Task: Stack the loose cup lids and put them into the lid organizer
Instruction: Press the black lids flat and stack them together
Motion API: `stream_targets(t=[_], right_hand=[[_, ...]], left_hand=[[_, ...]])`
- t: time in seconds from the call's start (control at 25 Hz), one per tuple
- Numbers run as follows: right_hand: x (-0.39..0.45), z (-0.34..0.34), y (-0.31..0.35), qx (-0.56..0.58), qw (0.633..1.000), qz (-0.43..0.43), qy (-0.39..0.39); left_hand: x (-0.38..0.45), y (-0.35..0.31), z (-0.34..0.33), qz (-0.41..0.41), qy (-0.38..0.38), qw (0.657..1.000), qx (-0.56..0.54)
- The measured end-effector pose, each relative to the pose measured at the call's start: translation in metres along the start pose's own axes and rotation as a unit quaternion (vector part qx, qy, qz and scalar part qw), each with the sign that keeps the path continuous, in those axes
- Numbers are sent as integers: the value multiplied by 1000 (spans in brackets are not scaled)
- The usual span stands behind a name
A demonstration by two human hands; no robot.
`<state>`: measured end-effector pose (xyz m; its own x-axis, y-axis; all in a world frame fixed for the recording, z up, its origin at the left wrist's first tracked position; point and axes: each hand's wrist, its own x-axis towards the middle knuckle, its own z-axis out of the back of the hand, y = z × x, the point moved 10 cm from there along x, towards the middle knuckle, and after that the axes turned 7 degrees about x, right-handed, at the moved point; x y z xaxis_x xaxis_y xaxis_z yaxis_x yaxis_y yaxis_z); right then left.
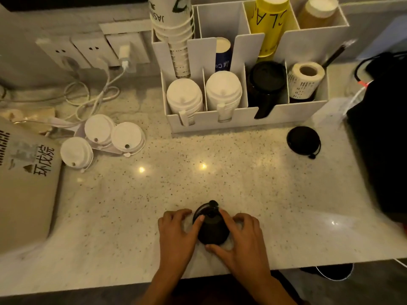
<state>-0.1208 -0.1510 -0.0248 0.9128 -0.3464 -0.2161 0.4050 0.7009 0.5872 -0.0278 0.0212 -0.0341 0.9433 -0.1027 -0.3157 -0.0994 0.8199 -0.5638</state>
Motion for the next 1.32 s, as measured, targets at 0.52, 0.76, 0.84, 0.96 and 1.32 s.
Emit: stream_targets(t=[0.52,0.76,0.84,0.96,1.32], right_hand=[[-2,-1,-7,-38,999,-16,-12],[-5,-2,-6,-48,998,-27,10],[-2,1,-7,1,998,-54,16],[18,18,-5,94,992,-73,-49],[75,-19,-1,-33,997,-64,-22]], left_hand=[[3,-3,-5,-5,-17,999,33],[5,-7,-8,-10,-3,998,67],[6,-12,-7,-18,2,998,66],[10,-22,0,-7,-23,999,42],[30,-37,-44,-50,-24,983,177]])
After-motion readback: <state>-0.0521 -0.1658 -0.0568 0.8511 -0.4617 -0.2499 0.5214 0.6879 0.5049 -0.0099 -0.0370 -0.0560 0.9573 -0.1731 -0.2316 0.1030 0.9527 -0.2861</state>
